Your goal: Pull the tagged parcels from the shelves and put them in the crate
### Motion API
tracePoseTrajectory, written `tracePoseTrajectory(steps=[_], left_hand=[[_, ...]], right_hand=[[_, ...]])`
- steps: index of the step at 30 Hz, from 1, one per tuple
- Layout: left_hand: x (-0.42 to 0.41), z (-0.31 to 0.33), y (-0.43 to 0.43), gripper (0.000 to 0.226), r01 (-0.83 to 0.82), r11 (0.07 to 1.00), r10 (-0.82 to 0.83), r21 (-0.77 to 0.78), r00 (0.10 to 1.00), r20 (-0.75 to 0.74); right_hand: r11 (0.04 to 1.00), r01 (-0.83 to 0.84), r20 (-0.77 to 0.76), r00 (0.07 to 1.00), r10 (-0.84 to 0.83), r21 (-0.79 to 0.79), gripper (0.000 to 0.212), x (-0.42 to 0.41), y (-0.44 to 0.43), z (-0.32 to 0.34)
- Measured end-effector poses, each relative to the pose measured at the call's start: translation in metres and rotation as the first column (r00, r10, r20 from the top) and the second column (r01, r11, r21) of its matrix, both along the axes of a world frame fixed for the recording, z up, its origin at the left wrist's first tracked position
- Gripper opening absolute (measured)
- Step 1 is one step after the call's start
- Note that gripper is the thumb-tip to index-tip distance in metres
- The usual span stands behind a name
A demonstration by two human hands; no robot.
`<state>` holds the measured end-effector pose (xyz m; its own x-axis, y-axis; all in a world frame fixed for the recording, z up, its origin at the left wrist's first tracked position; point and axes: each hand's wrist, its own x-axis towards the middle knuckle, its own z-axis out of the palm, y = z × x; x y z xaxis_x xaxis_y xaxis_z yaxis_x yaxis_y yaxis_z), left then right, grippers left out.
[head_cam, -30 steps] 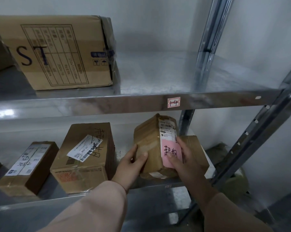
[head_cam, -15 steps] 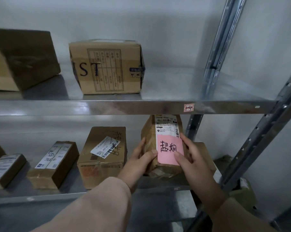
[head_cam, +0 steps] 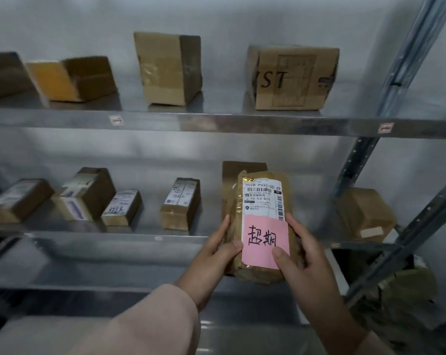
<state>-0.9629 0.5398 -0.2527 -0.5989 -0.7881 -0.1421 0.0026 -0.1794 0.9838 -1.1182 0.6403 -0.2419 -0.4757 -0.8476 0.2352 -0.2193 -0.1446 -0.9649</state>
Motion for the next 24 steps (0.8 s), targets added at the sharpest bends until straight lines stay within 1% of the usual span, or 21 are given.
tracePoseTrajectory(steps=[3, 5, 7, 9, 11, 16, 19, 24], left_hand=[[0.069, -0.006, 0.003, 0.077, -0.082, 0.996, 0.082, 0.026, 0.997, 0.004], [0.117, -0.010, 0.003, 0.077, -0.141, 0.989, 0.141, 0.039, 0.990, -0.002], [0.164, -0.013, 0.007, 0.078, -0.210, 0.975, 0.211, 0.068, 0.977, -0.011], [0.209, -0.015, 0.010, 0.072, -0.284, 0.956, 0.285, 0.069, 0.959, 0.006], [0.251, -0.018, 0.012, 0.065, -0.392, 0.916, 0.393, 0.085, 0.920, 0.015], [0.351, -0.037, 0.019, 0.057, -0.625, 0.768, 0.627, 0.141, 0.778, 0.028], [0.408, -0.042, 0.014, 0.054, -0.710, 0.687, 0.713, 0.155, 0.699, 0.046], [0.498, -0.049, -0.019, 0.046, -0.822, 0.544, 0.821, 0.170, 0.563, 0.094]], right_hand=[[0.995, -0.096, -0.023, 0.995, 0.096, 0.006, 0.061, 0.062, -0.014, -0.006], [0.983, -0.180, -0.013, 0.983, 0.181, 0.015, 0.060, 0.102, -0.026, -0.010], [0.957, -0.284, 0.002, 0.959, 0.284, 0.060, 0.059, 0.141, -0.039, -0.014], [0.926, -0.369, 0.009, 0.929, 0.369, 0.078, 0.058, 0.179, -0.052, -0.017], [0.885, -0.455, 0.004, 0.890, 0.457, 0.103, 0.057, 0.216, -0.066, -0.021], [0.718, -0.665, -0.012, 0.732, 0.681, 0.205, 0.061, 0.314, -0.108, -0.028], [0.611, -0.757, 0.022, 0.632, 0.775, 0.231, 0.061, 0.373, -0.139, -0.031], [0.440, -0.853, 0.064, 0.473, 0.878, 0.280, 0.059, 0.469, -0.202, -0.035]])
